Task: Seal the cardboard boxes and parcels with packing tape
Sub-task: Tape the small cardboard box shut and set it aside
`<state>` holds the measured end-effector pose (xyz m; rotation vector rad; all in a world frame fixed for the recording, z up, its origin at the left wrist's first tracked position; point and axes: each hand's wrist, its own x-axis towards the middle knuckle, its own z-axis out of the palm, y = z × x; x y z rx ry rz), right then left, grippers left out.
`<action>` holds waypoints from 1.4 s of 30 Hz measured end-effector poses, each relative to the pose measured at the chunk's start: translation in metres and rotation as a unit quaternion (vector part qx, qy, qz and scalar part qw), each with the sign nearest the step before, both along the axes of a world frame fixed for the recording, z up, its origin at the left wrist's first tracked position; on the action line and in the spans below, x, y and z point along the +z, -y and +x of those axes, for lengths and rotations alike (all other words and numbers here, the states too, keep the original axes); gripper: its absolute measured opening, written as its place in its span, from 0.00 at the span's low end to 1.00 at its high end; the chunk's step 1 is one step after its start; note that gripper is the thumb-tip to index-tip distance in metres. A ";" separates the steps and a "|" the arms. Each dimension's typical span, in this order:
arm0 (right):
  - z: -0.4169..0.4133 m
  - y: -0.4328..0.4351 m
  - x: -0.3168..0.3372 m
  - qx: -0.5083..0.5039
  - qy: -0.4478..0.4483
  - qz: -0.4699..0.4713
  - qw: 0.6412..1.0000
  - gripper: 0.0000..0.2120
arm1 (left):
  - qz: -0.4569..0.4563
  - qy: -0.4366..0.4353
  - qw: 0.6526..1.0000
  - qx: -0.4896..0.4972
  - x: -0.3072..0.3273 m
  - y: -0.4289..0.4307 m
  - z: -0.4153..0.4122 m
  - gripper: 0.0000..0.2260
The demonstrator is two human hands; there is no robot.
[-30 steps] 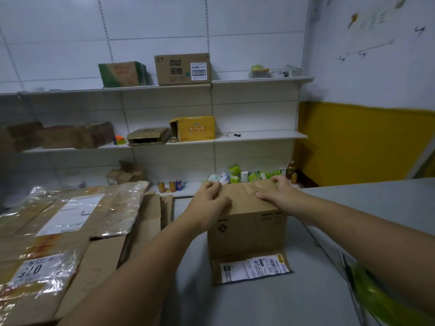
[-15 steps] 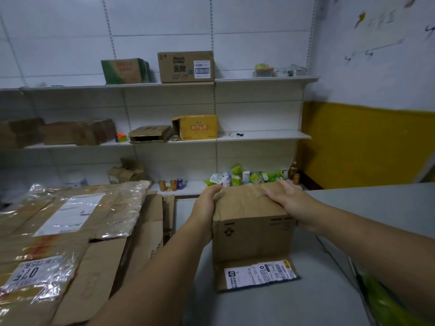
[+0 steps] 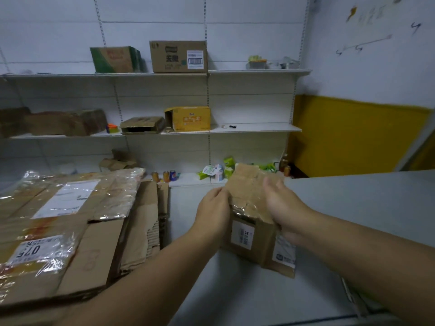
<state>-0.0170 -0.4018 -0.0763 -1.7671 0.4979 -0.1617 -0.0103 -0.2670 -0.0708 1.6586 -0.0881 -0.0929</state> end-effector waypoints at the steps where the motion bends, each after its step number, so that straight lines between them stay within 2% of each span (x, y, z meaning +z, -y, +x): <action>1: 0.005 -0.002 -0.006 -0.043 0.027 0.056 0.997 0.32 | -0.011 0.005 1.000 -0.006 -0.003 0.001 -0.005 0.12; 3: 0.008 -0.007 -0.011 -0.108 0.073 0.116 0.985 0.31 | -0.022 0.018 1.000 0.007 -0.012 0.003 -0.011 0.13; 6: 0.004 -0.014 -0.012 -0.117 0.116 0.191 0.968 0.28 | -0.018 0.050 0.995 0.085 -0.025 0.009 -0.012 0.16; 8: 0.002 -0.017 -0.012 -0.122 0.123 0.204 0.963 0.30 | 0.004 0.083 0.987 0.139 -0.027 0.014 -0.015 0.17; 9: 0.002 -0.019 -0.012 -0.136 0.129 0.180 0.966 0.29 | 0.014 0.101 0.983 0.152 -0.027 0.015 -0.017 0.18; 11: -0.002 -0.022 -0.013 -0.151 0.149 0.062 0.975 0.22 | 0.049 0.139 0.977 0.156 -0.029 0.015 -0.017 0.19; 13: -0.013 -0.020 -0.013 -0.088 0.203 -0.123 0.967 0.23 | 0.100 0.169 0.970 0.140 -0.032 0.010 -0.015 0.22; 15: -0.022 -0.009 -0.011 0.070 0.240 -0.311 0.917 0.26 | 0.125 0.181 0.968 0.118 -0.035 0.003 -0.010 0.24; 17: -0.026 0.004 -0.007 0.194 0.181 -0.446 0.855 0.29 | 0.136 0.176 0.970 0.095 -0.038 0.000 -0.007 0.25; 19: -0.029 0.008 -0.002 0.214 0.129 -0.517 0.819 0.32 | 0.134 0.162 0.974 0.082 -0.038 0.000 -0.008 0.24; 21: -0.031 0.001 0.000 0.191 0.117 -0.553 0.802 0.34 | 0.123 0.138 0.981 0.062 -0.036 0.002 -0.011 0.23; 23: -0.032 -0.008 0.000 0.169 0.123 -0.532 0.821 0.30 | 0.104 0.108 0.988 0.041 -0.032 0.004 -0.017 0.24; 25: -0.033 -0.017 0.003 0.142 0.128 -0.459 0.868 0.28 | 0.108 0.106 0.986 0.069 -0.026 0.002 -0.028 0.26; 27: -0.033 -0.026 0.013 0.111 0.121 -0.360 0.918 0.25 | 0.091 0.136 0.985 0.056 -0.027 0.000 -0.041 0.24; 29: -0.033 -0.032 0.026 0.082 0.119 -0.219 0.965 0.20 | 0.056 0.134 0.989 -0.006 -0.029 -0.003 -0.051 0.26; 30: -0.033 -0.030 0.033 0.073 0.117 -0.165 0.977 0.17 | 0.061 0.133 0.989 -0.019 -0.031 -0.006 -0.050 0.27; 33: -0.039 -0.011 0.052 0.122 0.101 -0.047 0.986 0.10 | 0.167 0.165 0.972 0.004 -0.033 -0.018 -0.027 0.26; 35: -0.040 0.006 0.057 0.146 0.105 -0.045 0.983 0.08 | 0.189 0.183 0.965 0.017 -0.027 -0.021 -0.014 0.25; 37: -0.034 0.026 0.057 0.081 0.146 -0.126 0.978 0.06 | 0.170 0.189 0.967 -0.002 -0.021 -0.025 -0.004 0.22; 39: -0.025 0.045 0.054 0.010 0.177 -0.191 0.965 0.03 | 0.130 0.167 0.975 -0.068 -0.011 -0.035 0.006 0.20; 40: -0.022 0.053 0.052 0.012 0.168 -0.200 0.965 0.07 | 0.116 0.153 0.975 -0.116 -0.004 -0.042 0.011 0.20; 42: -0.017 0.061 0.046 0.080 0.109 -0.181 0.974 0.16 | 0.130 0.124 0.962 -0.203 0.011 -0.054 0.021 0.21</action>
